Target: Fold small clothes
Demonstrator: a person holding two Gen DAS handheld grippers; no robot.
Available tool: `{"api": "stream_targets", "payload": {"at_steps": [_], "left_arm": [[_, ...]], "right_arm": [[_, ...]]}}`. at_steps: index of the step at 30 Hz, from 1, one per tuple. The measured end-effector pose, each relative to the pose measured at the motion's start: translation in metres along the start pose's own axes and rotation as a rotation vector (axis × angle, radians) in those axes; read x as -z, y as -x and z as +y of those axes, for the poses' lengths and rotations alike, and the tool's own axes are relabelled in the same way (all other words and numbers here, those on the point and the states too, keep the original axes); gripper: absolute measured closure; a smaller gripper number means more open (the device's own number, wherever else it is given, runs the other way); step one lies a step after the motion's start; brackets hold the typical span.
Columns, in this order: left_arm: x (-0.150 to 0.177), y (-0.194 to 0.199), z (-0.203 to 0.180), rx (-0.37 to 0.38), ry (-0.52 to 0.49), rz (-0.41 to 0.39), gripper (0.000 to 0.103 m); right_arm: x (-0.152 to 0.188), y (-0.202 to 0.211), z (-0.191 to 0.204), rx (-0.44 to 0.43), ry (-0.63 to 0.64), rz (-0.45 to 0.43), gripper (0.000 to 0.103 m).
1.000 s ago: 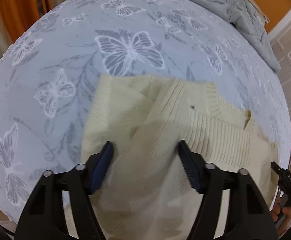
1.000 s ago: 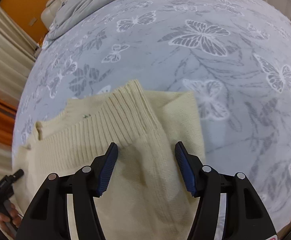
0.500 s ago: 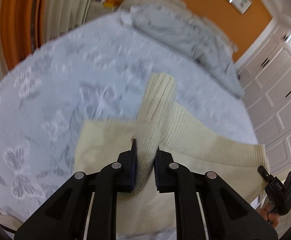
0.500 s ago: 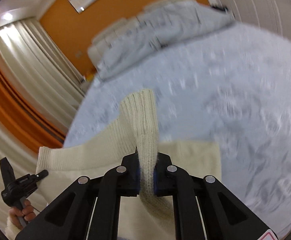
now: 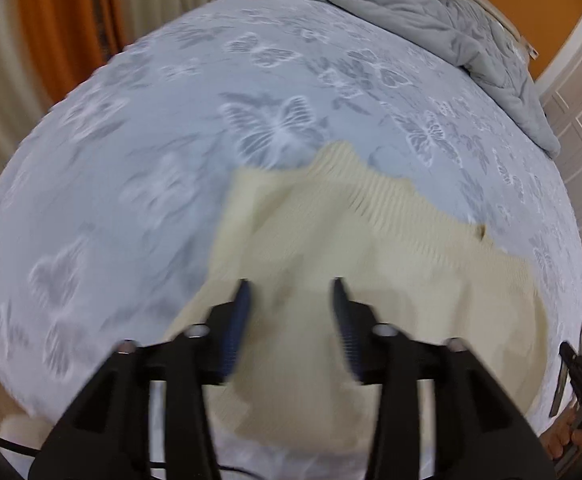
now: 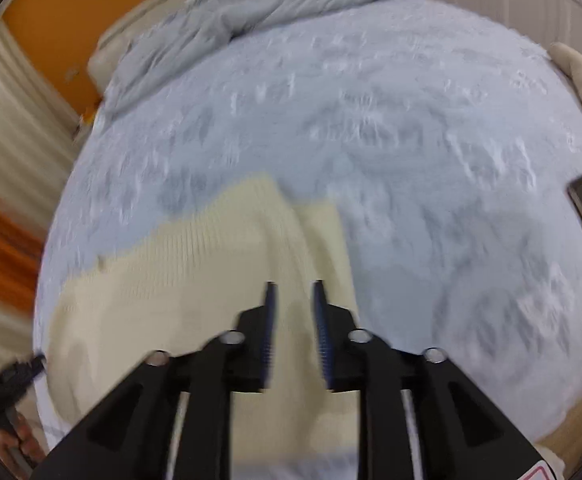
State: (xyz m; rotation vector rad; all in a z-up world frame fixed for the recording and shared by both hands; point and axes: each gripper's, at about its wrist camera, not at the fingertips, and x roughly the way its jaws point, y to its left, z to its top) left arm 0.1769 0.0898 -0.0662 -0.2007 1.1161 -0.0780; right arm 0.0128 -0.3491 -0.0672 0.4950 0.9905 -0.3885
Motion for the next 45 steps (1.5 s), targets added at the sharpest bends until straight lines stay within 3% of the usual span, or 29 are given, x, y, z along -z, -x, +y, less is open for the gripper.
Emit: {"api": "stream_targets", "payload": {"at_steps": [2, 4, 6, 8, 10, 12, 13, 15, 18, 19, 21, 22, 24, 28, 31, 33, 35, 39, 42, 44, 45], "left_arm": [[0.018, 0.000, 0.013, -0.010, 0.045, 0.025, 0.046], [0.034, -0.006, 0.025, 0.028, 0.104, 0.051, 0.045], [0.046, -0.005, 0.027, 0.056, 0.155, 0.021, 0.036], [0.046, -0.009, 0.022, 0.043, 0.124, 0.003, 0.033], [0.046, -0.012, 0.016, -0.006, 0.082, 0.001, 0.052], [0.040, -0.005, 0.016, -0.018, 0.077, 0.008, 0.093], [0.038, 0.002, 0.019, 0.010, 0.094, 0.010, 0.096], [0.039, 0.017, 0.025, -0.013, 0.098, -0.003, 0.096], [0.046, -0.005, 0.039, -0.085, 0.077, 0.056, 0.095], [0.050, -0.016, 0.047, -0.076, 0.096, 0.078, 0.094], [0.052, -0.010, 0.051, -0.069, 0.111, 0.048, 0.094], [0.050, -0.001, 0.048, -0.058, 0.111, 0.045, 0.094], [0.045, 0.021, 0.035, -0.002, 0.098, 0.006, 0.094], [0.038, 0.025, -0.002, -0.026, -0.024, -0.032, 0.083], [0.041, -0.006, -0.011, -0.069, -0.046, 0.057, 0.083], [0.043, -0.013, -0.010, -0.089, -0.033, 0.068, 0.083], [0.045, -0.012, -0.013, -0.102, -0.044, 0.065, 0.083], [0.046, -0.010, -0.013, -0.105, -0.056, 0.069, 0.083], [0.046, -0.009, -0.011, -0.099, -0.052, 0.073, 0.083], [0.045, -0.009, -0.011, -0.099, -0.052, 0.074, 0.083], [0.047, -0.009, -0.011, -0.100, -0.054, 0.076, 0.083]], "right_arm": [[0.018, -0.007, -0.007, 0.020, 0.001, 0.034, 0.058], [0.031, -0.015, -0.012, 0.022, -0.041, 0.070, 0.051], [0.037, -0.025, -0.006, 0.032, -0.022, 0.088, 0.043], [0.040, -0.028, -0.001, 0.066, 0.023, 0.083, 0.050], [0.035, -0.022, 0.001, 0.052, 0.010, 0.063, 0.086], [0.026, 0.003, -0.005, -0.027, -0.059, 0.018, 0.092], [0.026, 0.011, -0.007, -0.042, -0.067, -0.002, 0.092], [0.027, 0.014, -0.007, -0.021, -0.030, -0.011, 0.092], [0.041, -0.029, -0.013, 0.086, 0.044, 0.124, 0.084], [0.041, -0.024, -0.014, 0.094, 0.032, 0.095, 0.081], [0.035, -0.005, -0.011, 0.114, -0.016, 0.058, 0.081], [0.032, 0.015, -0.005, 0.111, -0.035, -0.011, 0.079], [0.026, 0.034, 0.016, 0.052, 0.019, -0.064, 0.078], [0.033, 0.001, 0.067, -0.032, 0.183, 0.057, 0.079], [0.058, -0.053, 0.081, 0.053, 0.274, 0.186, 0.079], [0.058, -0.043, 0.096, 0.092, 0.313, 0.152, 0.080], [0.045, -0.019, 0.110, -0.072, 0.260, 0.117, 0.085], [0.034, 0.000, 0.165, -0.195, 0.320, 0.073, 0.085], [0.042, -0.030, 0.194, -0.178, 0.382, 0.131, 0.085], [0.059, -0.069, 0.206, -0.136, 0.423, 0.264, 0.083], [0.066, -0.077, 0.209, -0.113, 0.446, 0.262, 0.082]]}}
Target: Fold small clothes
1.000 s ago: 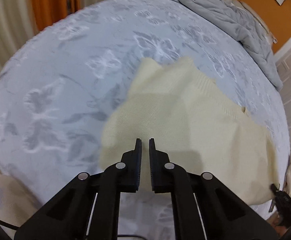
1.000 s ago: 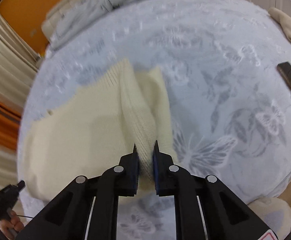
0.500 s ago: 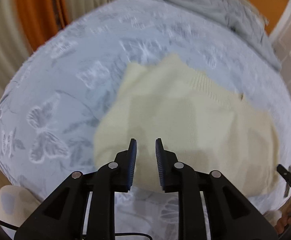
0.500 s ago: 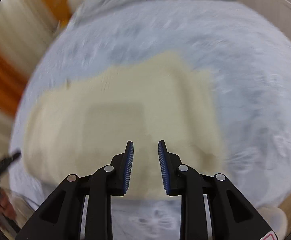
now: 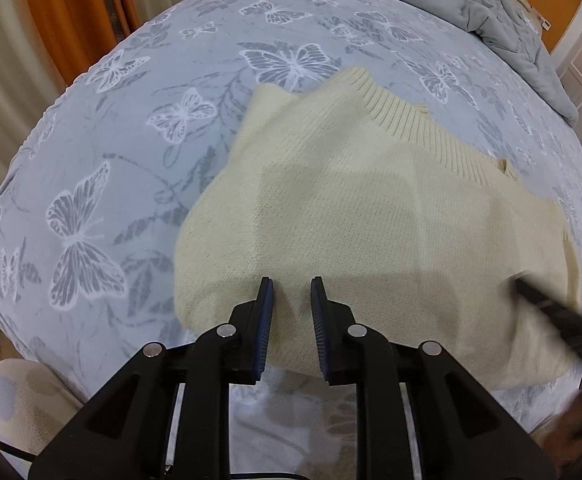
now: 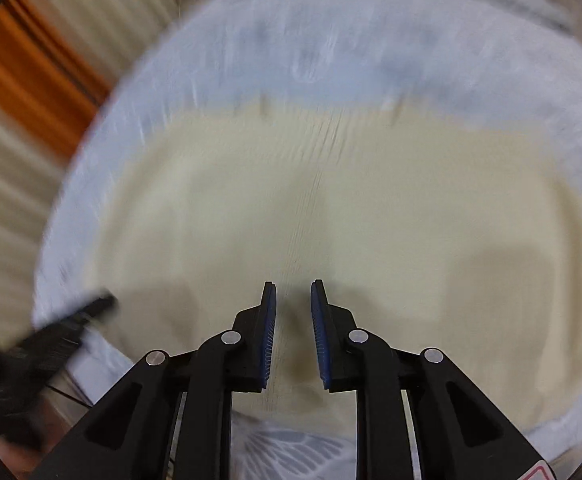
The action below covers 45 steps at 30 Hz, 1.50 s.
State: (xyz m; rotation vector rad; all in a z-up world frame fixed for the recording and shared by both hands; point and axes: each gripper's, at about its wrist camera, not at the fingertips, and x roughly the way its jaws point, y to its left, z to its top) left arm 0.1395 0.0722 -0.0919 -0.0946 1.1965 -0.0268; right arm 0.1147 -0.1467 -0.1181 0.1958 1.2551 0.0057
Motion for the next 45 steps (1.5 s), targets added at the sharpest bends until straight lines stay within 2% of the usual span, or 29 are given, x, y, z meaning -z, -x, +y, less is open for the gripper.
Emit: {"api": "stream_targets", "payload": {"at_steps": [2, 5, 6, 8, 11, 14, 16, 17, 18, 19, 20, 21, 23, 24, 25, 27, 28, 29, 31, 32, 33, 34, 35, 36, 37, 39, 41, 43, 45], "left_arm": [[0.001, -0.001, -0.001, 0.000, -0.003, 0.004, 0.083], [0.001, -0.002, -0.001, 0.001, -0.011, 0.004, 0.083], [0.001, -0.003, -0.001, 0.001, -0.011, 0.006, 0.084], [0.001, -0.004, -0.002, -0.001, -0.009, 0.011, 0.084], [0.001, -0.005, -0.002, -0.001, -0.010, 0.015, 0.083], [0.001, -0.003, 0.000, 0.005, -0.006, 0.014, 0.083], [0.002, 0.002, 0.009, 0.029, 0.039, 0.004, 0.083], [0.001, 0.005, 0.015, 0.036, 0.071, -0.007, 0.074], [0.001, 0.010, 0.026, 0.041, 0.127, -0.024, 0.059], [0.002, 0.014, 0.035, 0.049, 0.176, -0.039, 0.051], [0.004, 0.017, 0.050, 0.055, 0.251, -0.058, 0.039], [0.005, 0.016, 0.058, 0.045, 0.296, -0.061, 0.033], [0.008, 0.004, 0.074, 0.026, 0.361, -0.021, 0.033], [0.009, -0.003, 0.076, 0.019, 0.369, 0.008, 0.033], [0.011, -0.012, 0.076, 0.028, 0.376, 0.038, 0.032], [0.014, -0.017, 0.073, 0.053, 0.399, 0.035, 0.031], [0.014, -0.017, 0.071, 0.064, 0.401, 0.031, 0.031], [0.014, -0.018, 0.067, 0.079, 0.398, 0.031, 0.030], [0.012, -0.024, 0.058, 0.099, 0.378, 0.045, 0.030], [0.009, -0.031, 0.054, 0.106, 0.363, 0.067, 0.030], [0.008, -0.033, 0.052, 0.100, 0.352, 0.079, 0.038], [0.005, -0.031, 0.051, 0.104, 0.335, 0.078, 0.046], [0.002, -0.027, 0.049, 0.104, 0.316, 0.075, 0.064], [0.001, -0.019, 0.047, 0.116, 0.296, 0.073, 0.079], [-0.001, -0.009, 0.047, 0.133, 0.291, 0.068, 0.080], [-0.001, 0.015, 0.048, 0.174, 0.276, 0.041, 0.083], [0.001, 0.034, 0.049, 0.194, 0.255, 0.030, 0.085], [0.010, 0.034, 0.049, 0.184, 0.246, 0.056, 0.085], [0.022, 0.012, 0.051, 0.137, 0.239, 0.107, 0.085]], "right_arm": [[-0.002, 0.008, 0.014, 0.054, 0.055, -0.018, 0.081], [-0.007, 0.031, 0.016, -0.040, 0.018, -0.074, 0.083], [-0.007, 0.030, 0.015, -0.037, 0.016, -0.076, 0.083], [-0.004, 0.008, 0.017, -0.003, 0.046, -0.009, 0.083], [0.001, 0.004, 0.030, 0.042, 0.119, -0.018, 0.083], [0.001, 0.035, 0.024, -0.035, 0.047, -0.066, 0.082], [0.012, 0.063, -0.005, -0.036, -0.040, -0.130, 0.079], [0.021, 0.074, -0.024, -0.014, -0.087, -0.159, 0.075], [0.035, 0.088, -0.053, 0.035, -0.158, -0.190, 0.064], [0.049, 0.097, -0.079, 0.077, -0.218, -0.206, 0.058], [0.056, 0.101, -0.096, 0.105, -0.257, -0.211, 0.057], [0.070, 0.107, -0.120, 0.146, -0.318, -0.210, 0.055], [0.097, 0.107, -0.168, 0.195, -0.464, -0.175, 0.044], [0.104, 0.103, -0.182, 0.186, -0.507, -0.154, 0.044], [0.113, 0.096, -0.197, 0.135, -0.564, -0.126, 0.044], [0.119, 0.083, -0.207, 0.015, -0.615, -0.109, 0.043], [0.118, 0.077, -0.206, -0.004, -0.620, -0.103, 0.034], [0.115, 0.066, -0.202, -0.019, -0.622, -0.083, 0.032], [0.109, 0.055, -0.197, 0.012, -0.612, -0.087, 0.029], [0.105, 0.054, -0.192, 0.026, -0.602, -0.102, 0.032], [0.098, 0.054, -0.192, 0.018, -0.593, -0.110, 0.050], [0.092, 0.056, -0.190, -0.036, -0.591, -0.113, 0.075], [0.088, 0.063, -0.188, -0.039, -0.592, -0.122, 0.076], [0.083, 0.070, -0.186, -0.045, -0.578, -0.141, 0.081], [0.081, 0.086, -0.182, -0.065, -0.554, -0.175, 0.087], [0.082, 0.112, -0.176, -0.076, -0.512, -0.215, 0.088], [0.086, 0.119, -0.177, -0.054, -0.472, -0.214, 0.088], [0.096, 0.097, -0.186, 0.017, -0.457, -0.138, 0.088], [0.119, 0.072, -0.199, 0.038, -0.504, -0.038, 0.087]]}}
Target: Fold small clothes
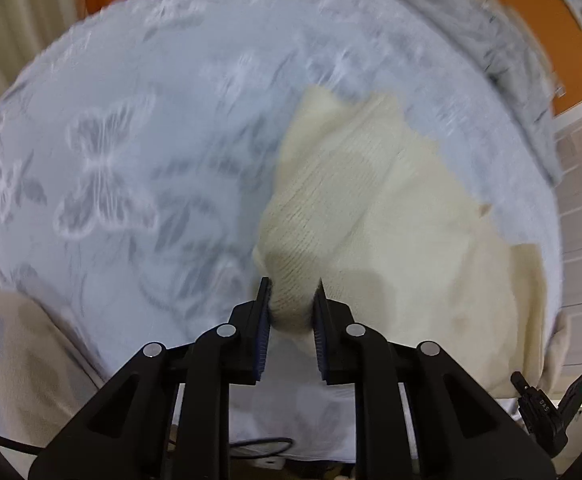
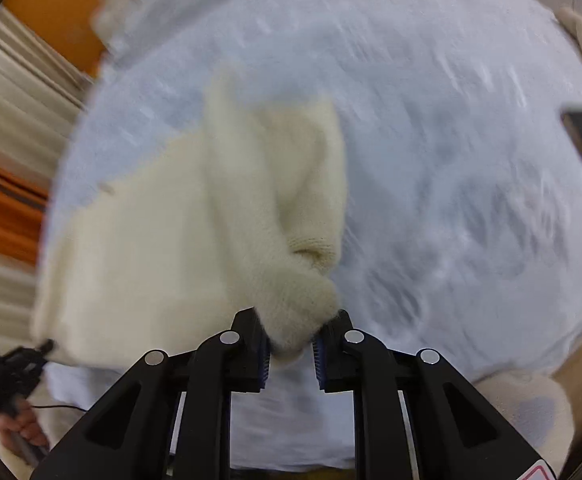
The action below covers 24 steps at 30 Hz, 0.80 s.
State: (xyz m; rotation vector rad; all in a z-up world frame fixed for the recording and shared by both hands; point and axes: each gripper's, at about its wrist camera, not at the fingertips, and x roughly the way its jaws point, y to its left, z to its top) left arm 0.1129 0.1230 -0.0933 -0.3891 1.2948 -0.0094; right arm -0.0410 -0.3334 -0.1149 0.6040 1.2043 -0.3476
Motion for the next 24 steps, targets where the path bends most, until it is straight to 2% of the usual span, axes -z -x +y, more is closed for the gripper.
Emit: {"api": "stream_targets", "payload": {"at_steps": [1, 3, 4, 7, 11, 13, 15, 16, 18, 19, 20, 23, 24], "left_arm": [[0.004, -0.011, 0.005, -0.027, 0.006, 0.020, 0.085], [0.012, -0.018, 0.012, -0.021, 0.029, 0.028, 0.084], [0.011, -0.016, 0.011, -0.016, 0.030, 0.023, 0.084], [0.010, -0.009, 0.008, -0.018, 0.009, 0.019, 0.082], [0.006, -0.010, 0.009, -0.017, 0.029, 0.022, 0.078], [0.012, -0.013, 0.007, -0.033, 0.021, 0.021, 0.076], [0.012, -0.017, 0.005, -0.043, 0.009, 0.033, 0.072], [0.012, -0.018, 0.005, -0.043, 0.007, 0.036, 0.072], [0.014, -0.018, 0.004, -0.050, -0.001, 0.034, 0.071], [0.014, -0.018, 0.004, -0.051, -0.005, 0.034, 0.071], [0.014, -0.019, 0.004, -0.054, -0.008, 0.035, 0.070], [0.014, -0.021, 0.005, -0.052, -0.007, 0.045, 0.069], [0.014, -0.021, 0.005, -0.049, -0.008, 0.045, 0.069]], "right_arm": [[0.005, -0.006, -0.005, 0.004, -0.025, 0.015, 0.085], [0.008, 0.000, -0.002, 0.019, -0.031, 0.004, 0.079], [0.008, 0.006, 0.003, 0.053, -0.007, -0.014, 0.076], [0.009, 0.033, 0.014, 0.127, 0.054, -0.100, 0.076], [-0.002, 0.062, 0.026, 0.141, 0.089, -0.231, 0.076], [-0.009, 0.067, 0.041, 0.145, 0.134, -0.265, 0.076], [-0.013, 0.064, 0.048, 0.124, 0.166, -0.256, 0.078], [-0.015, 0.053, 0.051, 0.125, 0.181, -0.220, 0.080], [-0.015, 0.015, 0.041, 0.196, 0.187, -0.122, 0.089], [-0.013, 0.000, 0.032, 0.228, 0.184, -0.074, 0.089], [-0.011, -0.015, 0.023, 0.214, 0.174, -0.052, 0.090], [-0.012, 0.004, 0.030, 0.197, 0.151, -0.080, 0.088], [-0.013, 0.016, 0.035, 0.148, 0.135, -0.108, 0.087]]}}
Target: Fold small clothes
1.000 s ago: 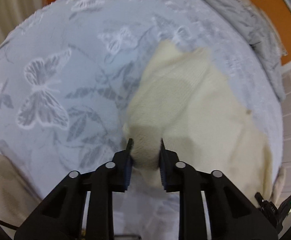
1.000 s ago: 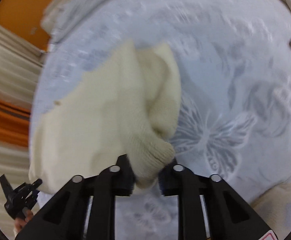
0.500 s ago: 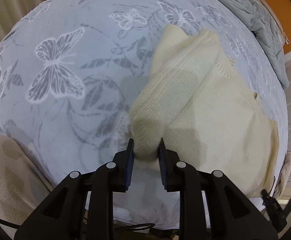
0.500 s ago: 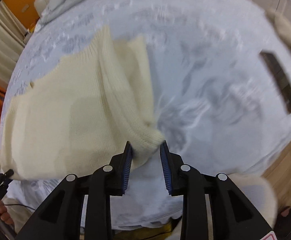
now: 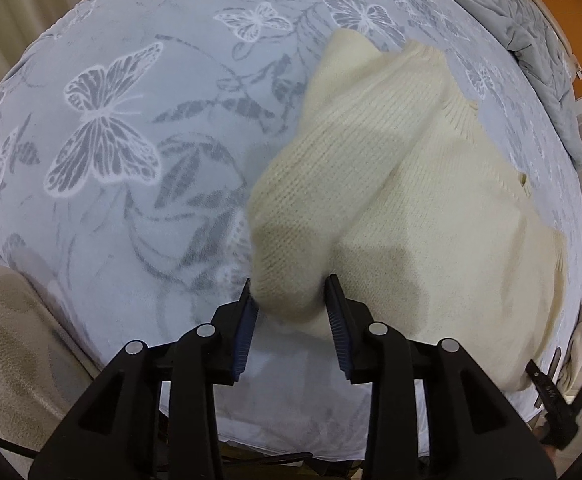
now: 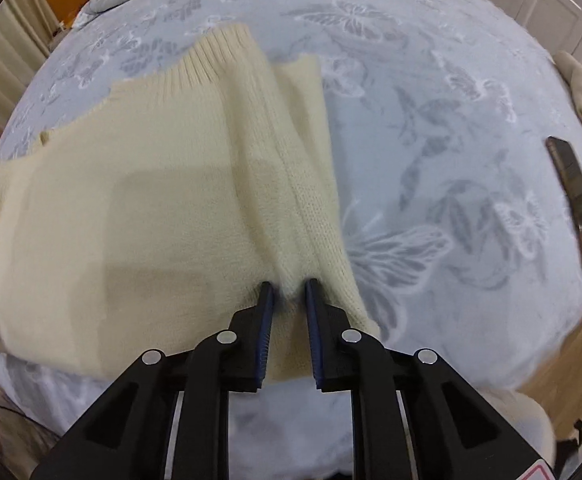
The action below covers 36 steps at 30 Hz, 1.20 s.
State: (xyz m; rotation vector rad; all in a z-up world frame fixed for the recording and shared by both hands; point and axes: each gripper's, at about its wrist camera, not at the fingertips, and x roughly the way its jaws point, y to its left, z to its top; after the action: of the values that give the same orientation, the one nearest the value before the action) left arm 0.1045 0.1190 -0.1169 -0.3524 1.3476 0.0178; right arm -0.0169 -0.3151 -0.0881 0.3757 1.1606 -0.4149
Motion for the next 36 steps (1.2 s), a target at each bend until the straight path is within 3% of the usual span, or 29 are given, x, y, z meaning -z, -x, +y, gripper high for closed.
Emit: {"api": "stream_targets", "payload": {"at_steps": [2, 5, 8, 10, 12, 14, 18, 24, 26, 29, 33, 36], "left_arm": [[0.000, -0.001, 0.001, 0.004, -0.003, -0.002, 0.069], [0.001, -0.006, 0.001, 0.004, 0.005, 0.008, 0.068], [0.001, -0.004, -0.002, 0.012, 0.018, 0.019, 0.067], [0.000, 0.004, -0.001, 0.048, 0.031, 0.007, 0.062], [0.000, 0.010, 0.005, 0.099, 0.069, -0.024, 0.050], [-0.001, 0.011, 0.009, 0.127, 0.098, -0.036, 0.050], [-0.004, 0.000, 0.008, 0.123, 0.105, 0.007, 0.050], [-0.006, -0.005, 0.006, 0.117, 0.076, -0.001, 0.049], [-0.006, -0.008, 0.011, 0.125, 0.095, 0.006, 0.040], [-0.005, -0.015, 0.019, 0.143, 0.135, 0.011, 0.037], [-0.006, -0.019, 0.017, 0.166, 0.146, 0.002, 0.024], [-0.007, -0.018, 0.011, 0.149, 0.138, -0.002, 0.024]], "right_arm": [[-0.001, 0.004, 0.003, -0.032, 0.003, -0.018, 0.084], [0.001, -0.026, 0.007, 0.047, 0.065, 0.051, 0.083], [0.001, -0.019, 0.018, 0.080, 0.085, 0.037, 0.080], [-0.002, 0.001, 0.027, -0.012, 0.049, 0.008, 0.080], [-0.005, 0.011, 0.041, -0.088, 0.048, -0.001, 0.080], [-0.011, 0.017, 0.062, -0.132, 0.086, -0.010, 0.080], [-0.016, 0.011, 0.105, -0.150, 0.173, -0.006, 0.080], [-0.012, -0.002, 0.136, -0.173, 0.224, 0.022, 0.080], [-0.011, -0.005, 0.141, -0.184, 0.223, 0.040, 0.080], [-0.013, -0.010, 0.156, -0.191, 0.235, 0.052, 0.080], [-0.024, -0.023, 0.182, -0.205, 0.257, 0.064, 0.080], [-0.032, -0.031, 0.205, -0.216, 0.285, 0.063, 0.080]]}}
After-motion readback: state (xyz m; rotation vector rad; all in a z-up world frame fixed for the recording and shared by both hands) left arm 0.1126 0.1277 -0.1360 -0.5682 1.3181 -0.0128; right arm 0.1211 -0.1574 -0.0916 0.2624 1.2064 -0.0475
